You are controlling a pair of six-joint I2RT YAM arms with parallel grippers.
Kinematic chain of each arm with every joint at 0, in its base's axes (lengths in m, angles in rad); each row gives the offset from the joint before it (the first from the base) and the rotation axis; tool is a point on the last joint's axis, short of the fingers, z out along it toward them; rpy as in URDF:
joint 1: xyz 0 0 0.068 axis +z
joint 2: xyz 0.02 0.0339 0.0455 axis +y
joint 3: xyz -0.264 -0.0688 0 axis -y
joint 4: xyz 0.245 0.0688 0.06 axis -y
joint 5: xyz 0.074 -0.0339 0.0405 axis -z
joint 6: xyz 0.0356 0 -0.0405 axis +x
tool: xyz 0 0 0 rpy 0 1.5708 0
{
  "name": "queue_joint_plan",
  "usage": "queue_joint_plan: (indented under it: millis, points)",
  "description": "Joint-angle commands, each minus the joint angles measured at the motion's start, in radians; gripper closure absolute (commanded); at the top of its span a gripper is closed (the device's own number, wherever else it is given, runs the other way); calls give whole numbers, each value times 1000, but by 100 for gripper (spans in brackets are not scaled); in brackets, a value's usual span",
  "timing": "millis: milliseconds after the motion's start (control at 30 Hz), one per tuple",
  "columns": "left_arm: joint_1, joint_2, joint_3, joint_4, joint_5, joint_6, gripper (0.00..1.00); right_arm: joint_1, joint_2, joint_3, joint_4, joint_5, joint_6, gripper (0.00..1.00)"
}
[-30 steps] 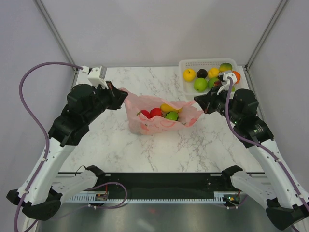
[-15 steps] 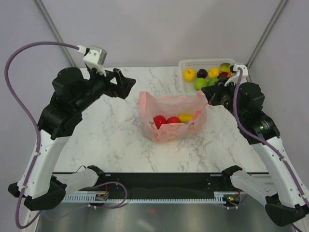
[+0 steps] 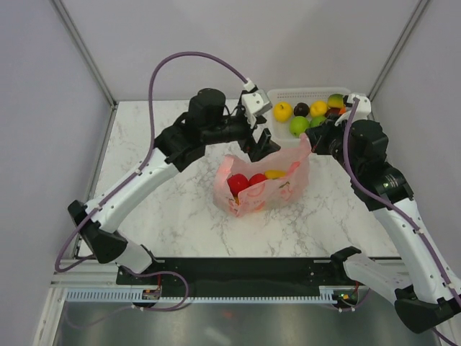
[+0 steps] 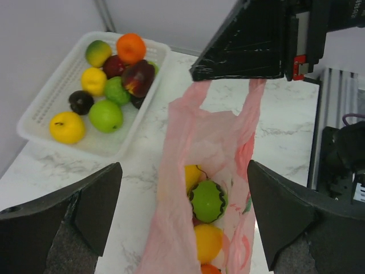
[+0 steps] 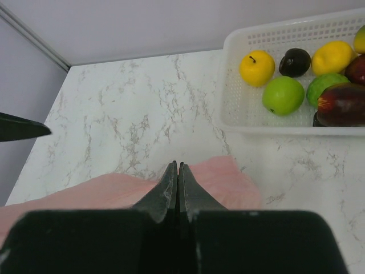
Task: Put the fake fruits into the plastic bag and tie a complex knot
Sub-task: Adjust the plastic bag at the center of the board.
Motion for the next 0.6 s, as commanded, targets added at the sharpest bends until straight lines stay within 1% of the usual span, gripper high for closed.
queue_joint_plan:
  millis: [0, 67, 100, 133, 333, 467, 500, 567]
  points:
    - [-21, 67, 67, 87, 107, 62, 3, -1, -21, 37, -3, 39, 5, 100]
    - [-25, 96, 55, 125, 166, 36, 3, -1, -30, 40, -18, 41, -12, 100]
    - [-30, 102, 32, 145, 174, 33, 3, -1, -33, 42, -27, 41, -18, 100]
    - [-38, 105, 23, 180, 171, 40, 2, -1, -38, 45, -49, 42, -21, 100]
    - [-58, 172, 34, 200, 125, 109, 3, -1, -50, 72, -124, 48, -57, 100]
    - [-58, 218, 46, 199, 144, 126, 9, -1, -64, 52, -132, 82, -64, 100]
    - [-58, 234, 41, 196, 148, 129, 13, -2, -70, 51, -132, 88, -66, 100]
    - [-58, 248, 32, 196, 160, 129, 16, -1, -75, 46, -133, 100, -64, 100]
